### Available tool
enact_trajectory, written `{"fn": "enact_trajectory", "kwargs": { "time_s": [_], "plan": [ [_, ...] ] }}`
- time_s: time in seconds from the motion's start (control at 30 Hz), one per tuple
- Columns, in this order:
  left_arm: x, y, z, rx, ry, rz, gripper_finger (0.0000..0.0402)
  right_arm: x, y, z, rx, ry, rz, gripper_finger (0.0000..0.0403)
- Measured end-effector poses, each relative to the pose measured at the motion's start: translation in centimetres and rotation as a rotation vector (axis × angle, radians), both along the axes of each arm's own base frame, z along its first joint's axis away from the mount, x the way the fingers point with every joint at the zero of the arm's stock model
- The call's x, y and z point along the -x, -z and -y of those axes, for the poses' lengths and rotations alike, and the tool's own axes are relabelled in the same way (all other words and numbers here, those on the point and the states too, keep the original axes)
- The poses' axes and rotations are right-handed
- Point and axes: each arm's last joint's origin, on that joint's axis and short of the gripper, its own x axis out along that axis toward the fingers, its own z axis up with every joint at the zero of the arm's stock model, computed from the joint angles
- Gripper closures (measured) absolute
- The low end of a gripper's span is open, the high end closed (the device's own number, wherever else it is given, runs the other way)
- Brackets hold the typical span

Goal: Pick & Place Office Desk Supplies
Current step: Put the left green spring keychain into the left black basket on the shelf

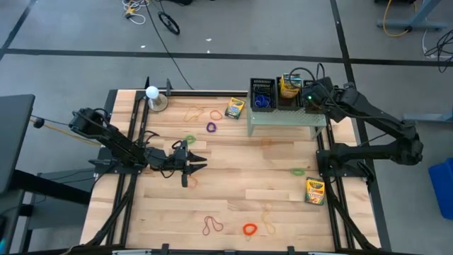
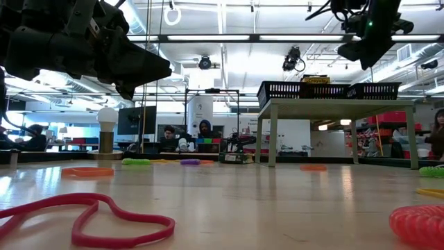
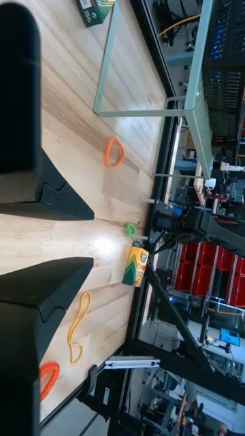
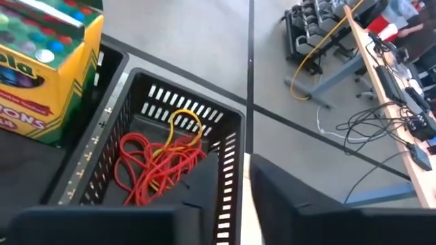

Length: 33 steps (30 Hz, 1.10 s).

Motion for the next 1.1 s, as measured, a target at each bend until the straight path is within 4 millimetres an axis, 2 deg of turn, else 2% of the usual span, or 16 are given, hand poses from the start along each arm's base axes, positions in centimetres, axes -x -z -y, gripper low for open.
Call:
{"fn": "enact_trajectory", "kwargs": {
  "time_s": [0.17,0.27,0.37,0.47,0.6,0.67,0.83,0.93,1.1],
  "plan": [
    [0.0,0.0,0.0,0.000,0.000,0.000,0.0298,-0.1,-0.7,0.0,0.014,-0.006,0.022,0.0239],
    [0.0,0.0,0.0,0.000,0.000,0.000,0.0298,-0.2,-1.6,-0.5,0.014,-0.050,0.052,0.0220],
    [0.0,0.0,0.0,0.000,0.000,0.000,0.0298,-0.3,-2.1,-1.7,-0.019,-0.161,0.122,0.0234],
    [0.0,0.0,0.0,0.000,0.000,0.000,0.0298,-1.1,-1.7,-3.3,-0.035,-0.300,0.212,0.0281],
    [0.0,0.0,0.0,0.000,0.000,0.000,0.0298,-2.9,0.2,-5.8,-0.022,-0.502,0.302,0.0369],
    [0.0,0.0,0.0,0.000,0.000,0.000,0.0298,-4.1,1.5,-7.1,-0.009,-0.597,0.351,0.0393],
    [0.0,0.0,0.0,0.000,0.000,0.000,0.0298,-6.8,5.3,-10.2,0.012,-0.805,0.494,0.0380],
    [0.0,0.0,0.0,0.000,0.000,0.000,0.0298,-7.9,7.3,-12.0,0.031,-0.915,0.559,0.0388],
    [0.0,-0.3,0.0,0.010,0.000,0.030,0.0298,-8.8,10.0,-13.6,0.068,-1.022,0.607,0.0395]
  ]
}}
